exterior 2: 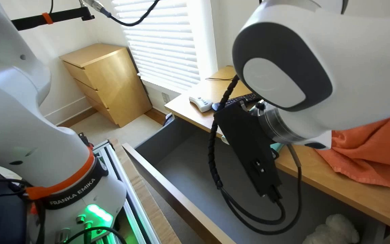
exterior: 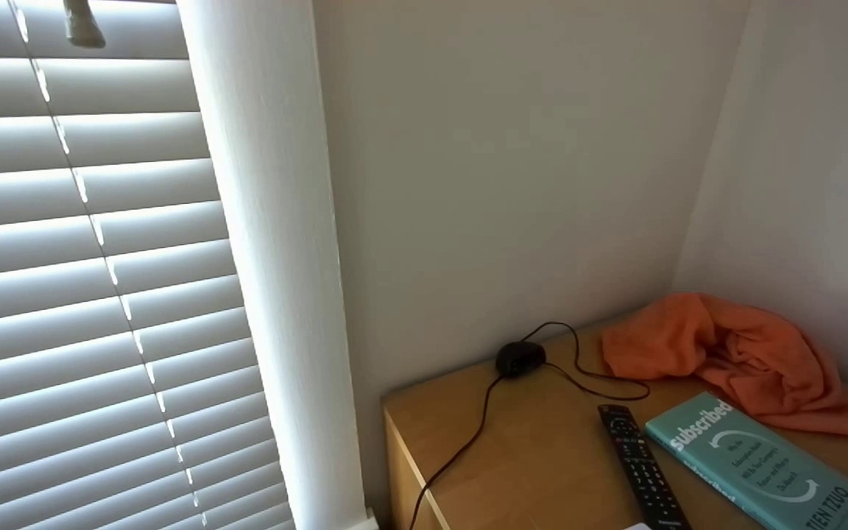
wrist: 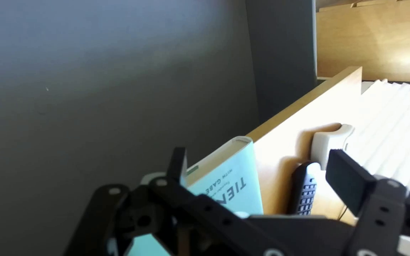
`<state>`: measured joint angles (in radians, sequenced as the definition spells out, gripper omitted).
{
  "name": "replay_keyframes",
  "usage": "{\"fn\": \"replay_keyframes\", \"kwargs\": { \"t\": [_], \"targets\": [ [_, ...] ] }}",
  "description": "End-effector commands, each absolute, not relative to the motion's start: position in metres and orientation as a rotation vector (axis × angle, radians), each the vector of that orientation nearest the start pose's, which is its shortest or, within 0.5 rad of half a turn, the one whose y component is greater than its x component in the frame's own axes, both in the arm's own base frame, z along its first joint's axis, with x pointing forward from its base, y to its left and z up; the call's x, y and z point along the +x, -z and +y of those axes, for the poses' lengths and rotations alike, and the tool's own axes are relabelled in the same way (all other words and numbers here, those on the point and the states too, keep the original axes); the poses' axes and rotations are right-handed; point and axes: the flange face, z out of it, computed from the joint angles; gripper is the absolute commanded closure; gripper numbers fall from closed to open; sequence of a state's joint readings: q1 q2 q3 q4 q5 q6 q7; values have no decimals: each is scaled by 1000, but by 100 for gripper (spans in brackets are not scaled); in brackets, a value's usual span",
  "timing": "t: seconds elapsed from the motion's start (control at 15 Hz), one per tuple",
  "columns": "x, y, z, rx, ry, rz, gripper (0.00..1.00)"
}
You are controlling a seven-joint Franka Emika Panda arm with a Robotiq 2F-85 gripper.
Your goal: Flip the light blue book on the cabinet top anticlockwise once
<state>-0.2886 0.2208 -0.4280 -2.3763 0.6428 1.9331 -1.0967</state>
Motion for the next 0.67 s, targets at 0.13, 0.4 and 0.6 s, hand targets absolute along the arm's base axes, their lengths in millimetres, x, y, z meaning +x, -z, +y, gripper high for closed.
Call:
{"fn": "replay_keyframes", "kwargs": {
  "t": [0.13,0.4,0.6],
  "targets": [
    [361,-168,-294,-2306,-89,92,0],
    [361,-149,-313,-2273,-75,77,0],
    [364,-138,-325,-2268,-14,83,0]
  ]
}}
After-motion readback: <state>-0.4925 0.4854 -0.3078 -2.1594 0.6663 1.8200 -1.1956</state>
